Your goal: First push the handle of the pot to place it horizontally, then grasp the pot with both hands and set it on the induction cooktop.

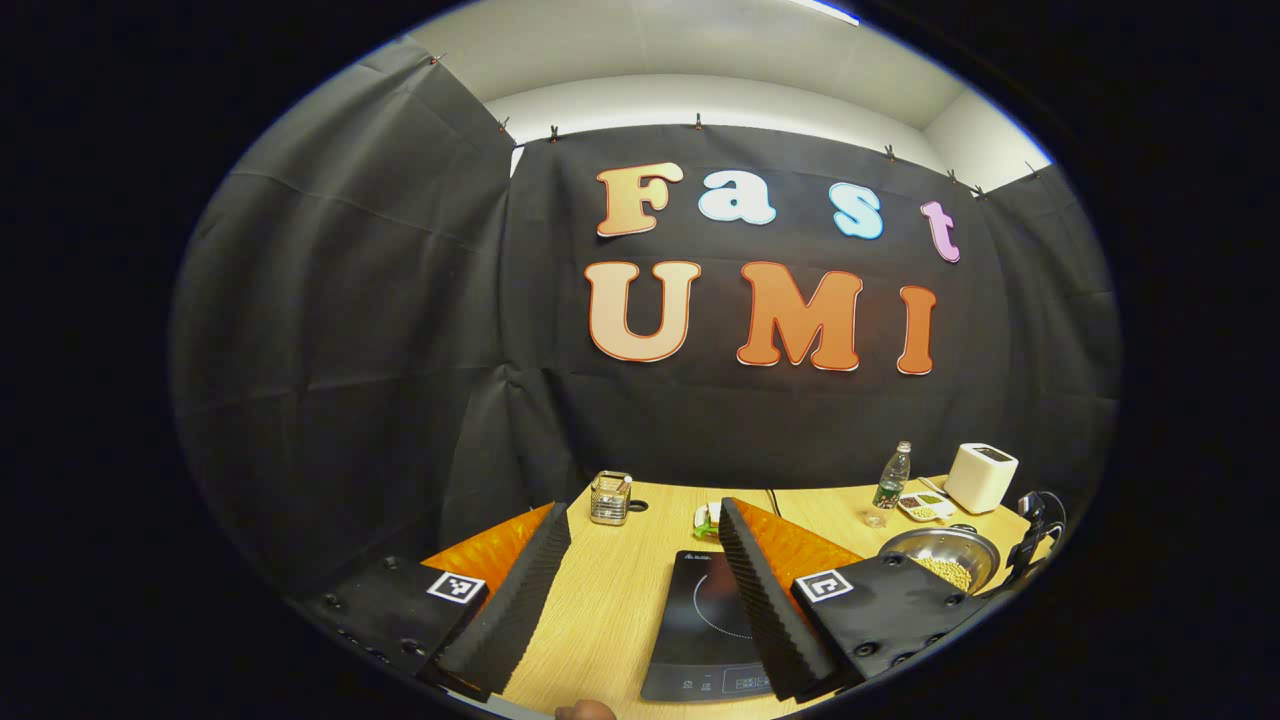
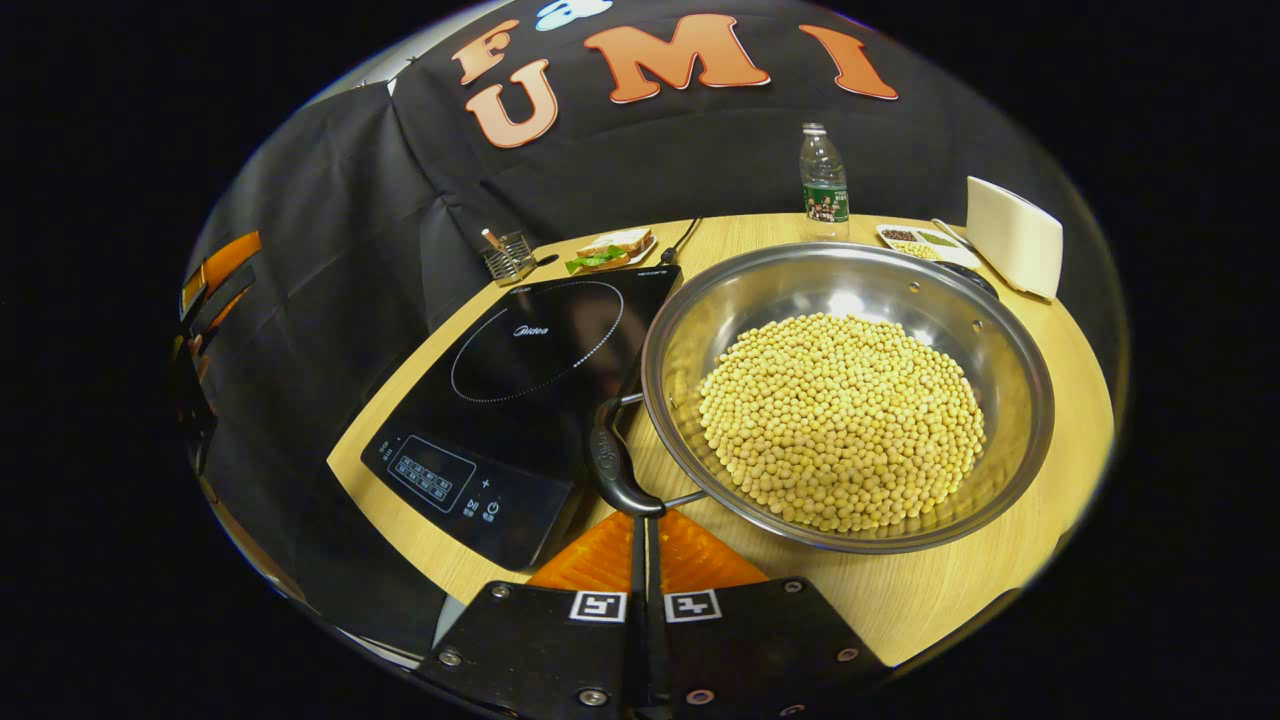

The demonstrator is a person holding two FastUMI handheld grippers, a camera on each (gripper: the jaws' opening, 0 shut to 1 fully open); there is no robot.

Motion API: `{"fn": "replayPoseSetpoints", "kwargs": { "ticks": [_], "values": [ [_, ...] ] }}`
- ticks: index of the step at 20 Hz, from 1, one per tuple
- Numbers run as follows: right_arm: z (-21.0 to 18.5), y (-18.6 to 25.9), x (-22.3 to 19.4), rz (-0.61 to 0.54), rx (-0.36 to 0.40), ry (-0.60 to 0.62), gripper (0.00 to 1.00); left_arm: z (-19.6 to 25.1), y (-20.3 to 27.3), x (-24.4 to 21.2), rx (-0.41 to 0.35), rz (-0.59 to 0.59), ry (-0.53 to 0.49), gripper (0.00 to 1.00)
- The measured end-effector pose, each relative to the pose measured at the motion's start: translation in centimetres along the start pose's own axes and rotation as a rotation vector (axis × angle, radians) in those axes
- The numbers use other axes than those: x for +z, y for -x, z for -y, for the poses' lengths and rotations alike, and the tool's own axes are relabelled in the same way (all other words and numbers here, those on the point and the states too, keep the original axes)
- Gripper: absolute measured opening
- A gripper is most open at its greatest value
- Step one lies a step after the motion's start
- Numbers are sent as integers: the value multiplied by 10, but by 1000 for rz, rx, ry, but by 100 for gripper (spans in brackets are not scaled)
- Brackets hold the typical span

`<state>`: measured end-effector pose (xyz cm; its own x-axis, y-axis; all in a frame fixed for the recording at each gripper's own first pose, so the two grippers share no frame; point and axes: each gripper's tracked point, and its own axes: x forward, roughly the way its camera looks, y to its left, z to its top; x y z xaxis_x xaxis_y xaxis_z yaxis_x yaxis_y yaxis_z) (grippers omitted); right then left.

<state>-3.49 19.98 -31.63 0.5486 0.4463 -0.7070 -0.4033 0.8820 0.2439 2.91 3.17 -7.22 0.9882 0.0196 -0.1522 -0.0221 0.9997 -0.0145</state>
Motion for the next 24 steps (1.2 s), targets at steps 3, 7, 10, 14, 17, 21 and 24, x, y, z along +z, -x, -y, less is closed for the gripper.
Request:
{"fn": "replayPoseSetpoints", "kwargs": {
  "ticks": [3,7,10,14,17,21,24],
  "values": [
    [-5,-8,6,15,5,-39,0,-5,-2,-5,9,-7,3,97],
    [-10,-22,16,54,20,-126,0,-13,-5,-8,25,-19,3,97],
    [-6,-30,24,87,2,-155,0,-17,-2,-3,35,-6,-11,96],
    [0,-38,31,108,-23,-163,0,-19,-1,1,35,12,-17,97],
    [2,-44,36,112,-27,-186,0,-19,-1,0,31,13,-17,97],
    [4,-53,44,120,-36,-214,0,-19,-2,-1,29,13,-9,97],
    [8,-58,49,125,-53,-227,0,-20,-3,-4,27,8,-7,97]
  ]
}}
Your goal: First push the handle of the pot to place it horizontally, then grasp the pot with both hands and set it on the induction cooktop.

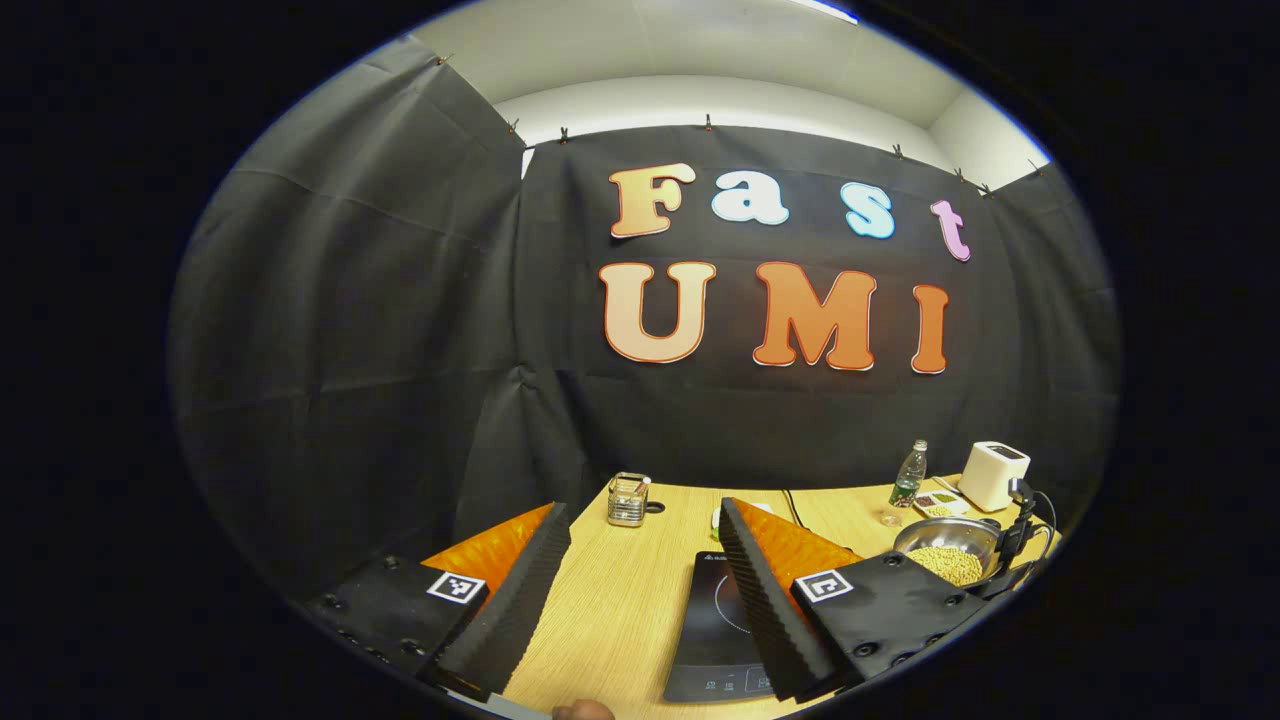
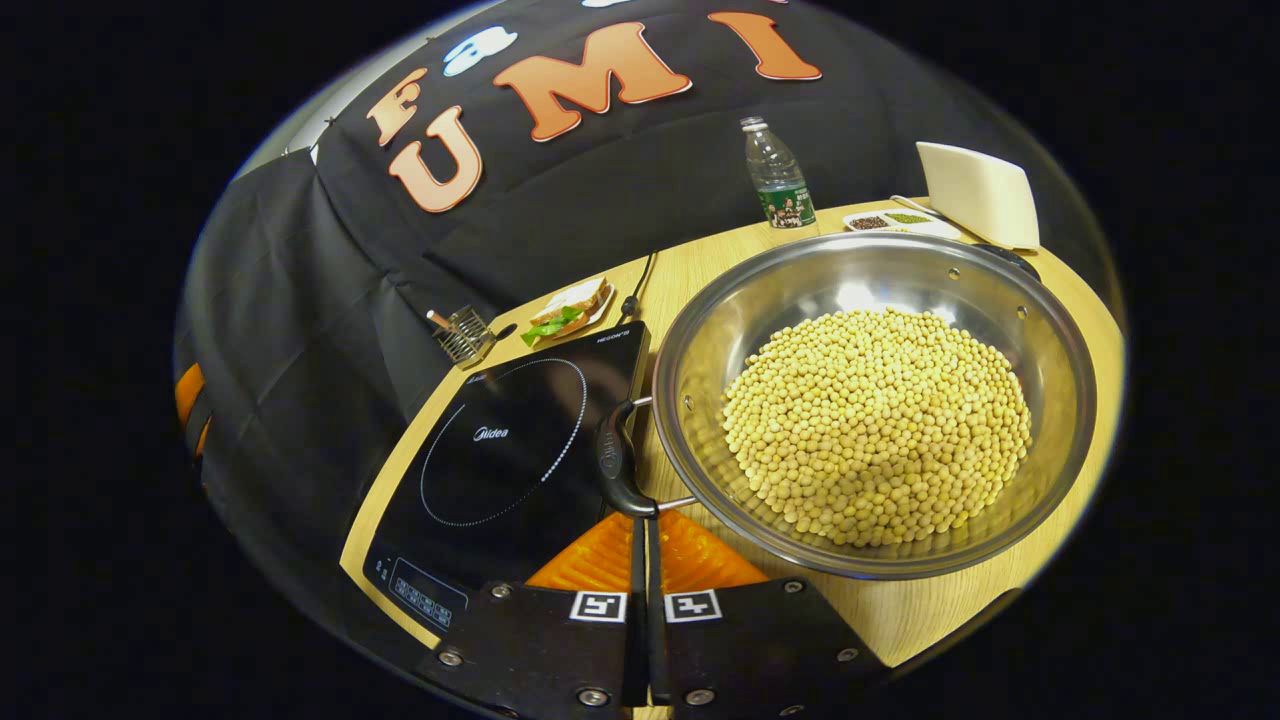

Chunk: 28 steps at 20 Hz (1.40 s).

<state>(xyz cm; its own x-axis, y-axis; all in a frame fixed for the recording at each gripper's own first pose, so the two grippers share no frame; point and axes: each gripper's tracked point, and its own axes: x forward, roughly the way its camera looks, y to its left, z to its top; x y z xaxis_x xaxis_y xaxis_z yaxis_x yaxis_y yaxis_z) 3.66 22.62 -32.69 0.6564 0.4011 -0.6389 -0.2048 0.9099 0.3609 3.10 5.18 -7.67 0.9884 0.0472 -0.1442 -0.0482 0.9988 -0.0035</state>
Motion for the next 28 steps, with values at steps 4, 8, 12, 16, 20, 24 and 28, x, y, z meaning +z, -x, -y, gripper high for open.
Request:
{"fn": "replayPoseSetpoints", "kwargs": {
  "ticks": [4,8,12,16,20,24,28],
  "values": [
    [5,-8,8,16,-31,-3,0,-5,-1,-2,5,0,6,97],
    [11,-14,14,20,-50,-26,0,-6,-4,-7,1,-7,16,97],
    [10,-20,17,24,-55,-32,0,-2,-7,-12,-16,-21,30,97],
    [7,-25,21,29,-53,-43,0,8,-10,-20,-45,-44,52,97],
    [5,-29,24,17,-44,-55,0,26,-11,-26,-84,-69,54,98],
    [-2,-25,25,-16,-4,-67,0,58,-11,-31,-156,-88,62,97],
    [0,-5,28,-8,14,-32,0,95,-11,-37,-222,-105,70,97]
  ]
}}
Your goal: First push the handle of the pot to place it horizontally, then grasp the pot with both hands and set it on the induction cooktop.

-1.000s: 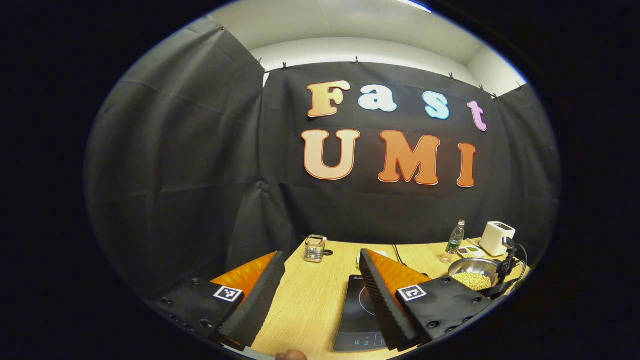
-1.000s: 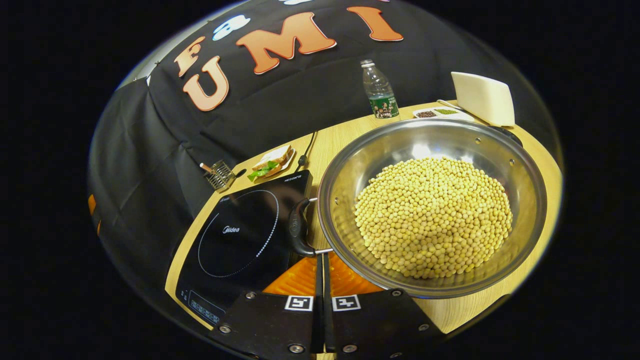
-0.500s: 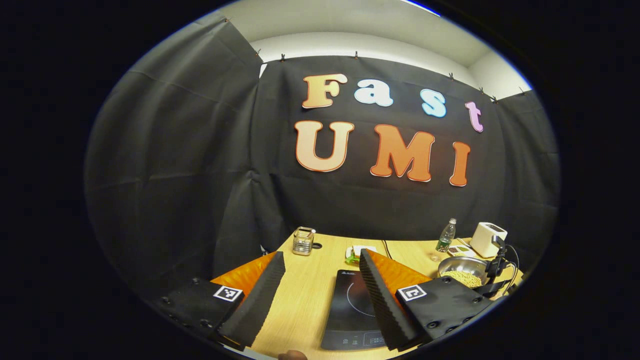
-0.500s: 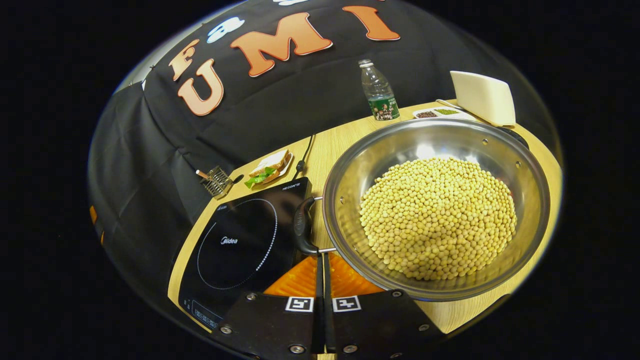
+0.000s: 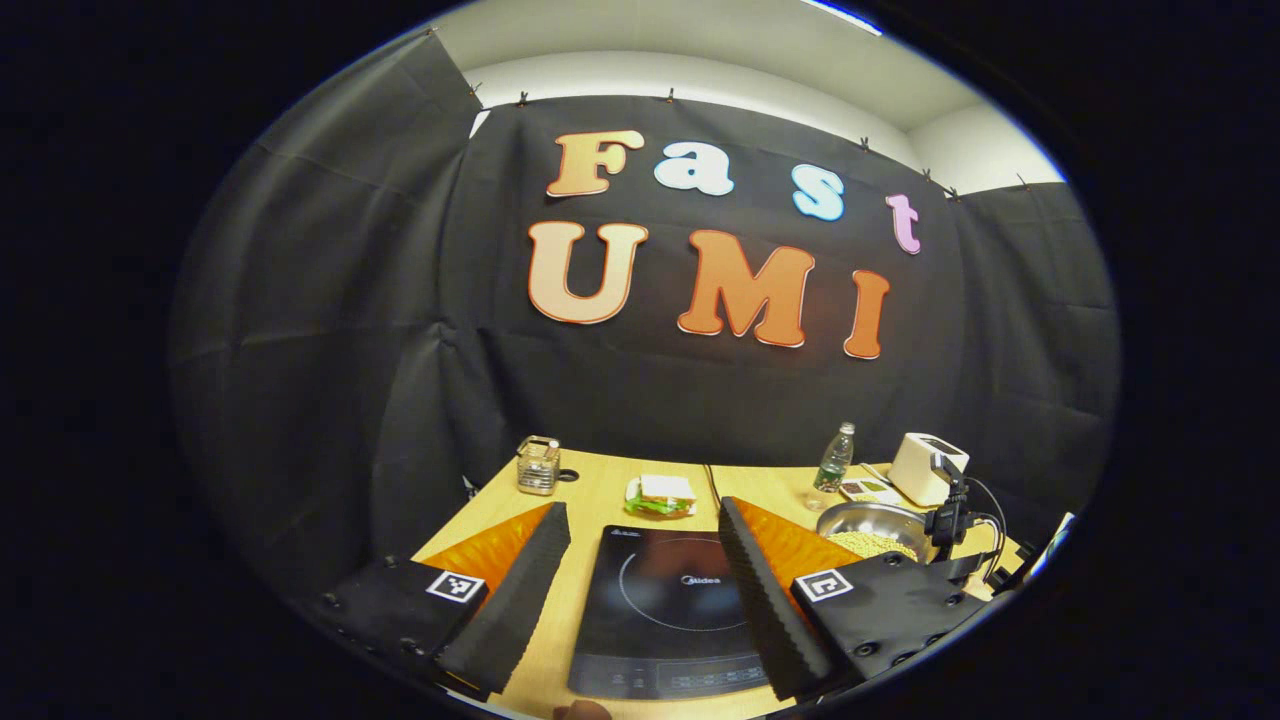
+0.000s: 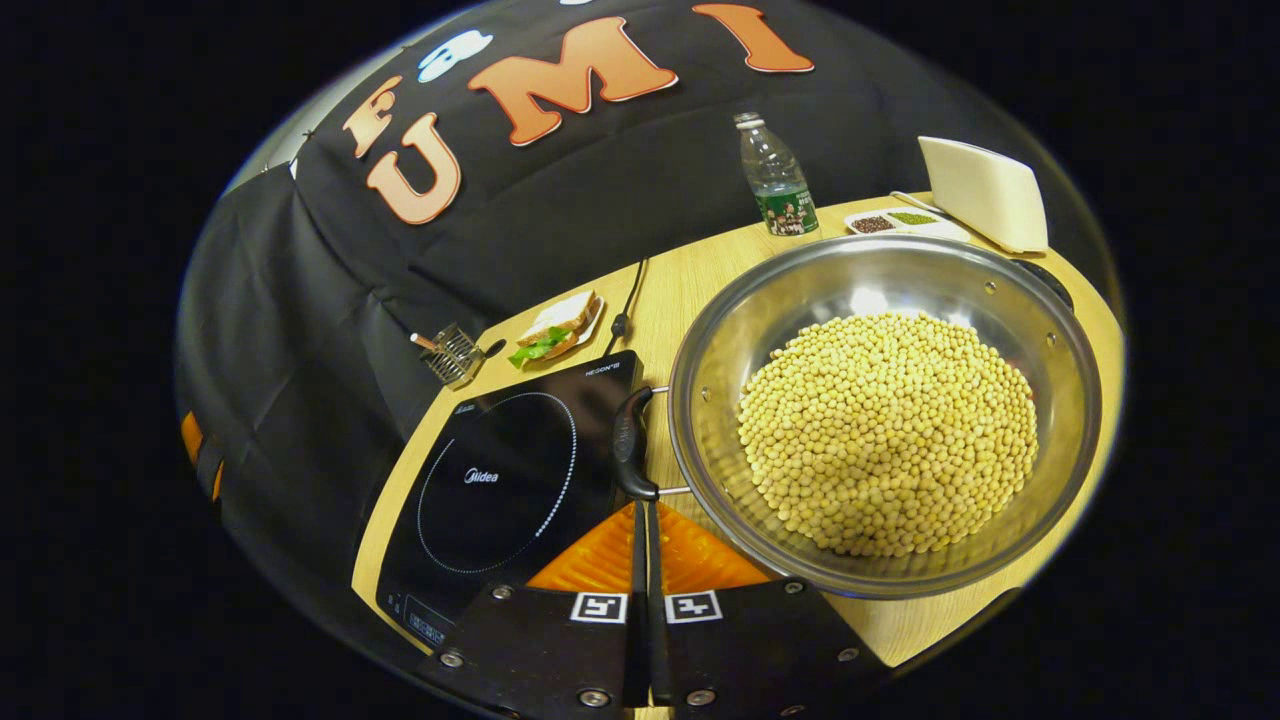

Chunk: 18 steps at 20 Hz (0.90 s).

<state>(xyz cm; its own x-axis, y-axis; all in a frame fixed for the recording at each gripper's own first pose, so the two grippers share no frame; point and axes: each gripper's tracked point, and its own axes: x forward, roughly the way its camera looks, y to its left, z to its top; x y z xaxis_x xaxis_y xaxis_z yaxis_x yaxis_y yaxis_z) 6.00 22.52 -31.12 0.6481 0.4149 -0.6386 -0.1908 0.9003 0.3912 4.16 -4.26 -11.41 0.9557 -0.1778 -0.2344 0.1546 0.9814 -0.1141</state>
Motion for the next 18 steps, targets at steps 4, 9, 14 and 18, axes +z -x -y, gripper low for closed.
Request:
{"fn": "replayPoseSetpoints", "kwargs": {
  "ticks": [4,9,14,18],
  "values": [
    [18,35,21,60,8,-3,0,44,-17,-16,-71,-37,12,98],
    [72,66,57,168,-77,12,0,109,-48,-51,-164,-135,49,98],
    [126,85,84,223,-152,-22,5,169,-84,-94,-218,-238,8,98],
    [163,93,98,241,-216,-32,39,211,-114,-135,-269,-347,-14,98]
  ]
}}
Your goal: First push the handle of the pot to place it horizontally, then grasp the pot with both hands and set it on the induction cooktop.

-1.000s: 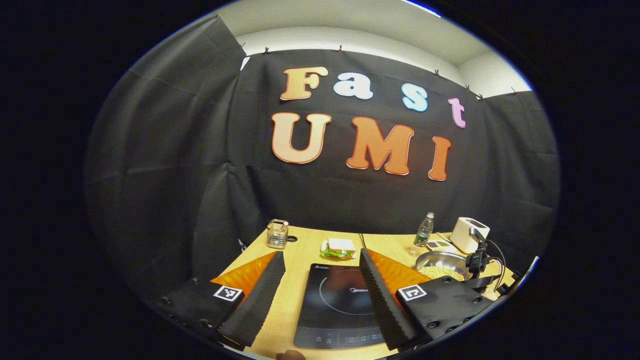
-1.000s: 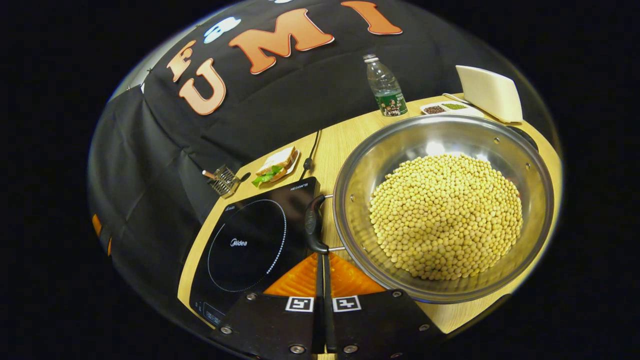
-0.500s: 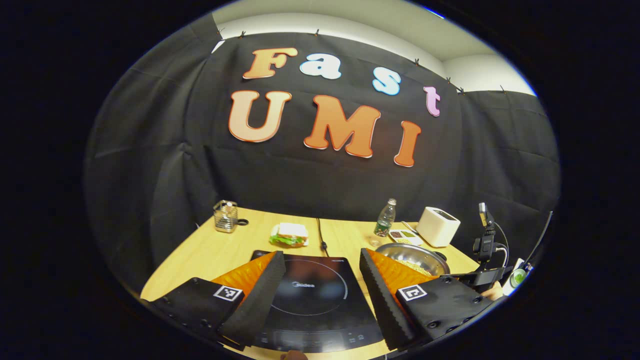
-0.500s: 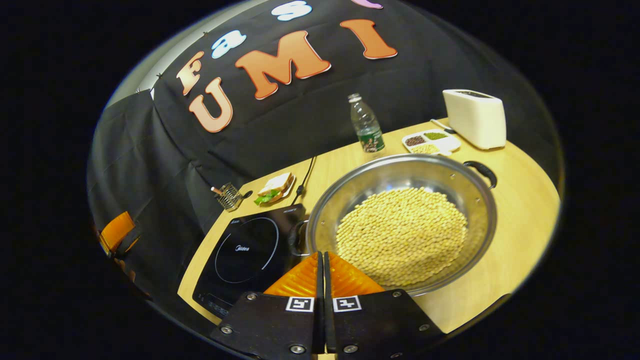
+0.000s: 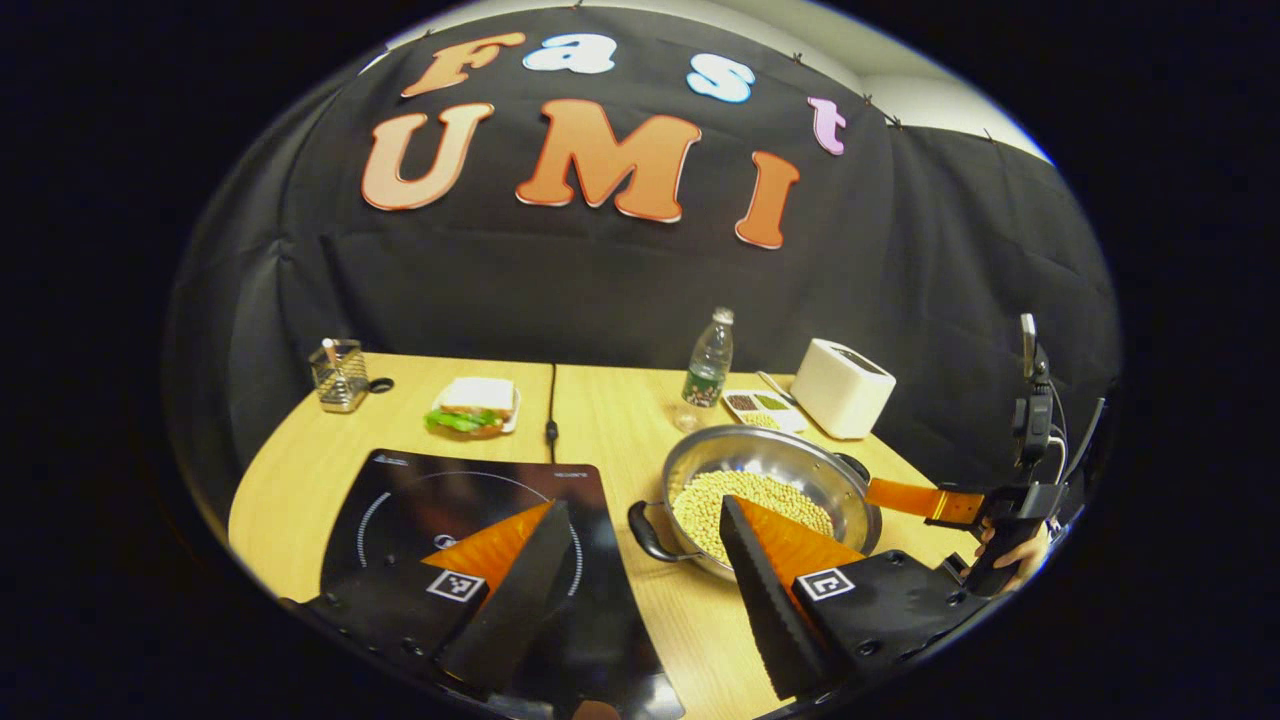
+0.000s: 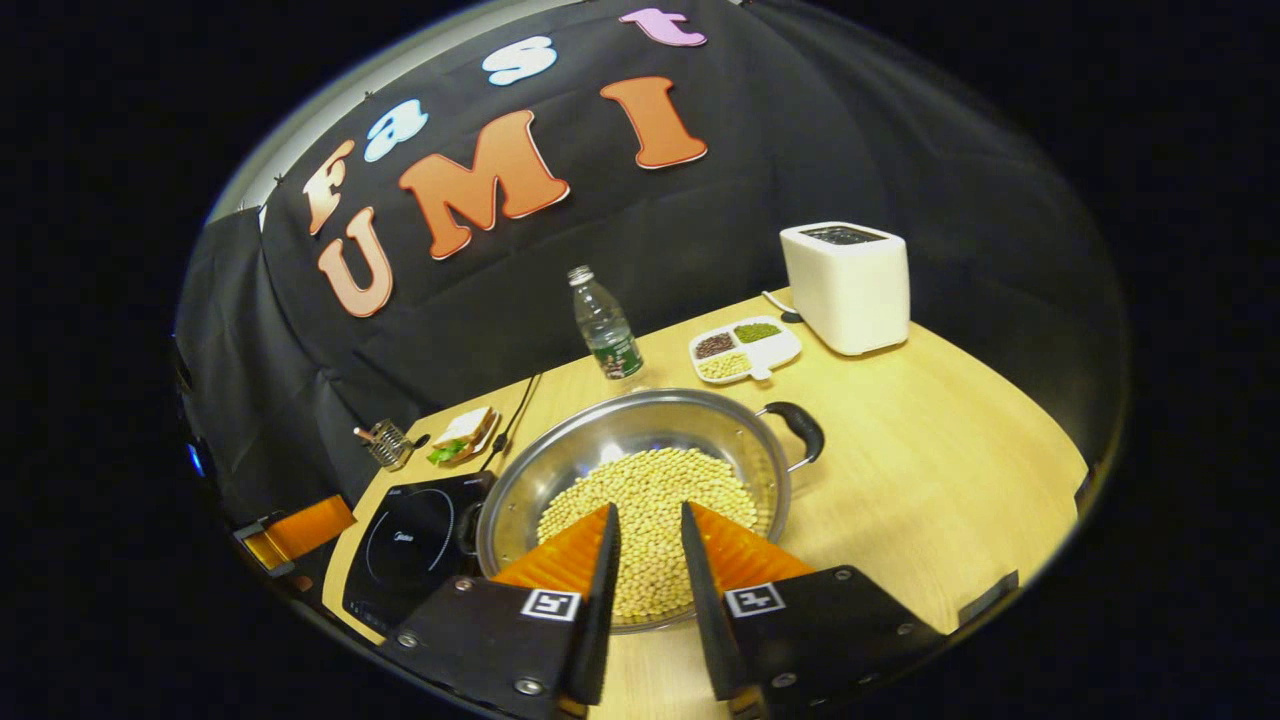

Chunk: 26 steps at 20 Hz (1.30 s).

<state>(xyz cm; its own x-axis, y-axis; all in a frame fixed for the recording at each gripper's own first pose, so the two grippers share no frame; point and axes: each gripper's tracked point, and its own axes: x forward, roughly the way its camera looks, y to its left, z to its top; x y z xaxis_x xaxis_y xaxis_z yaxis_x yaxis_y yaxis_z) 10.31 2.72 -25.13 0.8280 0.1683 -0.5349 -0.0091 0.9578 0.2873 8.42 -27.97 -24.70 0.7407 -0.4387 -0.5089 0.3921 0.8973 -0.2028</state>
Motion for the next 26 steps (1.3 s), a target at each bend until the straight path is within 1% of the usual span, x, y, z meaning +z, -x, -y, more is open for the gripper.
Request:
{"fn": "replayPoseSetpoints", "kwargs": {
  "ticks": [1,2,3,4,5,6,7,9,10,13,18,21,22,23,24,25,26],
  "values": [
    [6,-1,3,1,-11,4,55,5,-12,-5,-15,-24,3,98],
    [13,-4,6,0,-19,1,63,8,-24,-12,-22,-53,4,98],
    [18,-7,10,-1,-29,-8,74,6,-34,-20,-12,-85,5,98],
    [24,-11,14,4,-38,-14,78,4,-44,-26,2,-109,8,98],
    [30,-16,17,8,-49,-17,86,1,-54,-31,16,-131,9,98],
    [37,-23,19,4,-64,-21,89,2,-62,-36,20,-158,15,98],
    [46,-29,21,1,-82,-27,95,4,-67,-43,27,-186,19,98],
    [59,-43,24,-10,-111,-36,95,2,-78,-52,38,-220,5,98],
    [64,-50,25,-18,-128,-30,95,2,-82,-55,42,-229,-2,99],
    [80,-71,23,-51,-172,29,95,3,-94,-55,48,-242,-21,98],
    [86,-101,13,-121,-182,69,95,-2,-108,-67,71,-293,-24,98],
    [86,-115,2,-164,-179,55,95,4,-112,-65,55,-302,-19,98],
    [85,-118,-1,-177,-168,47,94,12,-115,-68,29,-314,2,98],
    [80,-118,-3,-187,-148,34,87,13,-112,-73,41,-342,8,98],
    [80,-117,-1,-175,-147,42,82,11,-115,-71,39,-336,-5,100],
    [82,-116,-3,-181,-143,57,72,10,-119,-71,38,-334,1,100],
    [84,-113,-5,-182,-137,61,70,12,-120,-72,41,-338,7,98]
  ]
}}
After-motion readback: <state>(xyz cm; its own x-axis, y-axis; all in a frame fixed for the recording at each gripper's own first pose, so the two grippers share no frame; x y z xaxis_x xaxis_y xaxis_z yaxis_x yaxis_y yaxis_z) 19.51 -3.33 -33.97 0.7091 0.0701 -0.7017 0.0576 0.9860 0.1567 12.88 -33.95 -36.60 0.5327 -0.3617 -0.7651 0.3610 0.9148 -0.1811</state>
